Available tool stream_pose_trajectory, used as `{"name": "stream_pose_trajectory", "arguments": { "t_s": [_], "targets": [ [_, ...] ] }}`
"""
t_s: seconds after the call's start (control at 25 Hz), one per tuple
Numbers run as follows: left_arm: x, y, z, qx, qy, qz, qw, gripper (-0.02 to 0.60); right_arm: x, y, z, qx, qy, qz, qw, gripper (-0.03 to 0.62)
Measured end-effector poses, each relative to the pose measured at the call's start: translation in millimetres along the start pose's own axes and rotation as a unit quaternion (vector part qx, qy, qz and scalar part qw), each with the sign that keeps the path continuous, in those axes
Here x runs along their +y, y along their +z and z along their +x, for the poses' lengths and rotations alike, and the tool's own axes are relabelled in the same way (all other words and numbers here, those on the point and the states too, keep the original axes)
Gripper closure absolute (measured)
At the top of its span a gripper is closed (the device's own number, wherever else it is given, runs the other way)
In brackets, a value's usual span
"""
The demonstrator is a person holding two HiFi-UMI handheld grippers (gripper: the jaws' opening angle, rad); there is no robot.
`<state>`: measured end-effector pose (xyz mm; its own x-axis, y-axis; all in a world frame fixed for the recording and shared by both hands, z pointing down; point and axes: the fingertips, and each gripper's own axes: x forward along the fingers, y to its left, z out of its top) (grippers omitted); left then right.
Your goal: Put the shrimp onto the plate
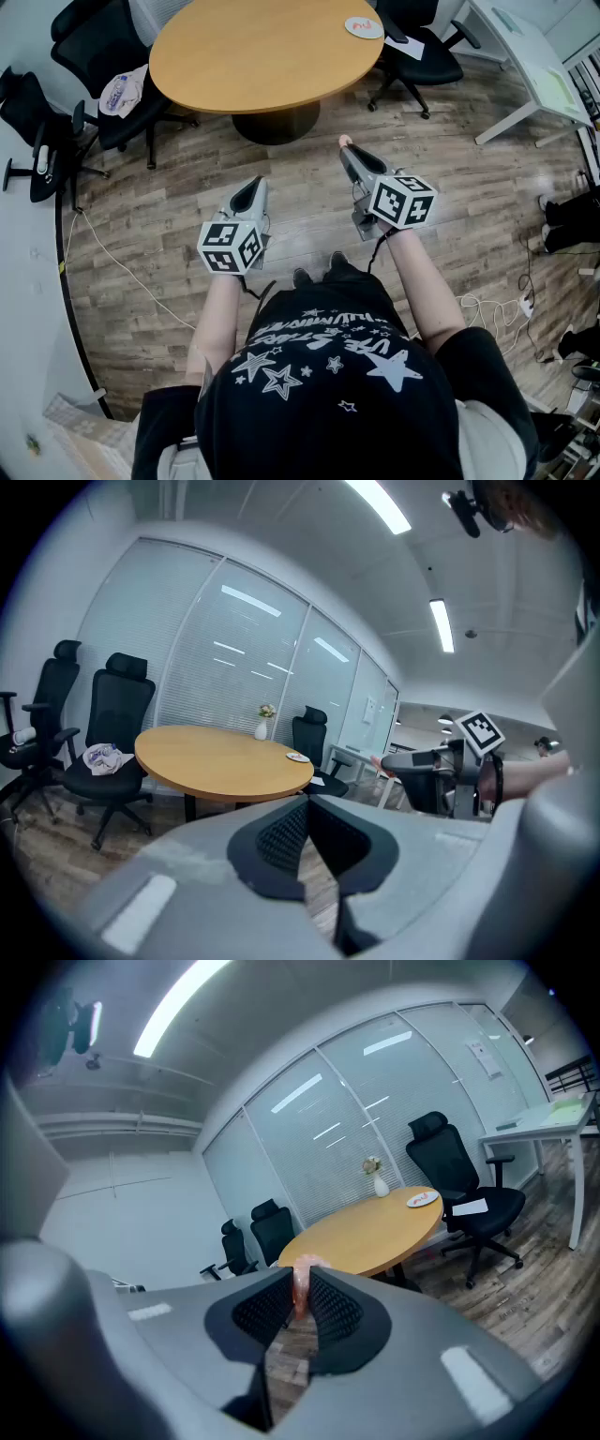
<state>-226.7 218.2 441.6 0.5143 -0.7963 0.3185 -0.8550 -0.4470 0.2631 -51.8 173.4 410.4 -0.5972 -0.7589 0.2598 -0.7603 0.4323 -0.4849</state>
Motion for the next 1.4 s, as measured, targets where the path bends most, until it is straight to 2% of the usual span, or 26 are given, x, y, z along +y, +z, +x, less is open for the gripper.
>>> {"name": "stream_pose_trajectory", "arguments": {
  "t_s": [0.68,1.12,1.4],
  "targets": [
    [-16,-12,-14,0.002,0.0,-0.008,1.0,0.58,1,-10,-18,0.01,-0.004,-0.011,1.0,0.539],
    [6,-17,-30,0.002,0.008,-0.01,0.9999,0.58,8,-15,-14,-0.002,-0.014,-0.004,1.0,0.537],
    [11,-10,-13,0.006,0.01,-0.005,0.9999,0.58,-13,-14,-8,-0.001,-0.02,0.008,1.0,0.537]
  ]
}}
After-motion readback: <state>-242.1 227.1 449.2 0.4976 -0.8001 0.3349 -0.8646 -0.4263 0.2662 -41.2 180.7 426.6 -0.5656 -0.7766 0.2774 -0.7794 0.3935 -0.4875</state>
